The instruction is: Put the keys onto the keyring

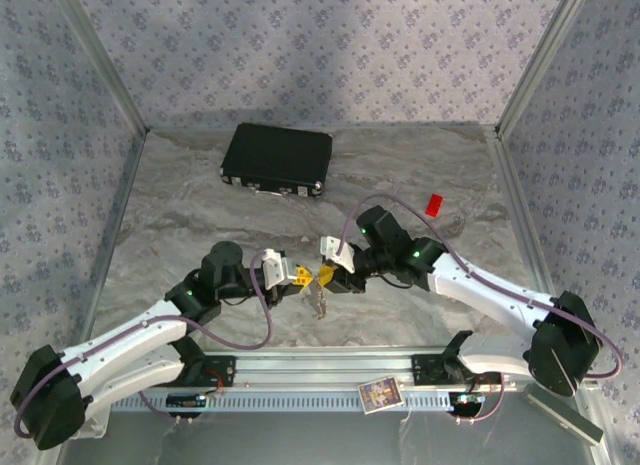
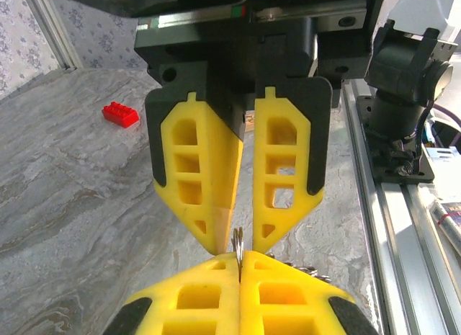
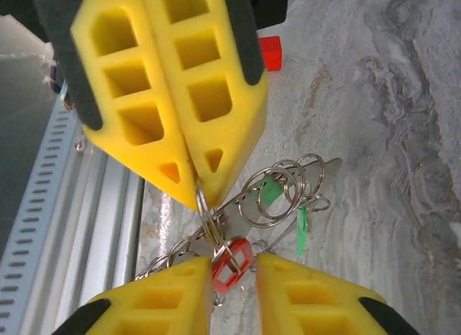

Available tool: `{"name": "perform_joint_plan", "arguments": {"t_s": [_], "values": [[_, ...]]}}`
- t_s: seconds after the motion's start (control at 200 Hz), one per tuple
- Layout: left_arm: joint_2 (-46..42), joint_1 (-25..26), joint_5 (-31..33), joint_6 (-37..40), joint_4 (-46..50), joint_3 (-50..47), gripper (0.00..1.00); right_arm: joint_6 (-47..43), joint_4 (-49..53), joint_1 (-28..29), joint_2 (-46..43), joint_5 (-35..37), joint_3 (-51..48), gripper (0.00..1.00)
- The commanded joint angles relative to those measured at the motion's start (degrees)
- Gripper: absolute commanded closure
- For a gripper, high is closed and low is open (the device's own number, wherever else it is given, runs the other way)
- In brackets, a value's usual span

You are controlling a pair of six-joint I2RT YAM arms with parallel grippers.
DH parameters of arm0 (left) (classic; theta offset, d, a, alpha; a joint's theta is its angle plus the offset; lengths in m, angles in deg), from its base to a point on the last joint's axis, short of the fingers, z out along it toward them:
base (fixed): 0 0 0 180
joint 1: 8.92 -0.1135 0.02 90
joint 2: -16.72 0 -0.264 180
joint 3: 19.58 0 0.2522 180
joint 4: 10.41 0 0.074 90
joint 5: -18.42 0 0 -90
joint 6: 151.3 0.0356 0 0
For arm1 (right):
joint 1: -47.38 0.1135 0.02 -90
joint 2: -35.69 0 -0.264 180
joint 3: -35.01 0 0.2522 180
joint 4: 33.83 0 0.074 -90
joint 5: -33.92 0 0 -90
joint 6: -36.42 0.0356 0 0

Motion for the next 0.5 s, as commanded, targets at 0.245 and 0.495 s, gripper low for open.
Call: {"name": "perform_joint_plan", "arguments": {"t_s": [0.245,0.495], "values": [[-0.8,0.3,-2.2,-1.1,-4.7,-0.3,1.0,2.6,-6.3,-0.1,-2.6,-2.8,-1.7,0.71],[-0.9,0.3,-1.7,-1.1,-4.3,-0.2,1.0,3.1,-7.1,0.7,-0.8,-2.7,-0.8,0.97]]}}
